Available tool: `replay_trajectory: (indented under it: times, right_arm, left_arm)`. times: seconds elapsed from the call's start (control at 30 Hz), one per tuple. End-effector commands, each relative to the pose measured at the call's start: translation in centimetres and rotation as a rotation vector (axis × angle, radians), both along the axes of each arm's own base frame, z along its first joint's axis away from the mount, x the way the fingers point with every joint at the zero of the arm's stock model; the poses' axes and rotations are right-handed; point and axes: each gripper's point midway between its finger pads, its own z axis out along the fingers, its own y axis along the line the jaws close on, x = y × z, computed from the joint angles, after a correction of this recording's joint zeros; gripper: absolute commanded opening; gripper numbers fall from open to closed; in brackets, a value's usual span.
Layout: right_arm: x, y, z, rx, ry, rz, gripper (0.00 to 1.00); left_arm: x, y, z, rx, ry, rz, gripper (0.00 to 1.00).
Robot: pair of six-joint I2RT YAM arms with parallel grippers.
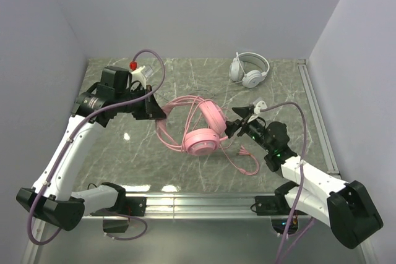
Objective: Wrap the headphones
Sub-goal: Wrap the headphone cable with the right arm
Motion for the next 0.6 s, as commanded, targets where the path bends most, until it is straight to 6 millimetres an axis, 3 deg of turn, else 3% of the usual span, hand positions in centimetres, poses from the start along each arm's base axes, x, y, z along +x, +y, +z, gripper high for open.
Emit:
replay_trajectory:
  times: [0.0, 0.27, 0.4, 0.5, 0.57]
  right_arm:
    - [0.4, 0.9, 3.9, 0.024, -0.135, 0.034, 0.86]
    - [3.2, 1.9, 4.1, 0.002, -0.136, 0.008, 0.86]
    - [5.0, 2.3, 3.0, -0.021, -0.104, -0.029, 0.86]
    - [5.7, 2.8, 2.8, -0.021, -0.081, -0.025, 0.82]
    - [5.6, 3.0, 2.5, -0.006, -0.057, -0.015, 0.71]
  left_arm:
    - [-0.7, -1.3, 4.9, -0.127, -0.08, -0.05, 0.0]
    - [-1.1, -1.4, 5.2, -0.136, -0.077, -0.07, 0.0]
    - [-1.3, -1.5, 5.5, -0.143, -0.076, -0.078, 0.0]
    - [-1.5, -1.5, 6.1, -0.15, -0.088, -0.084, 0.0]
    - [-1.8, -1.7, 6.8, -0.175, -0.091, -0.086, 0.0]
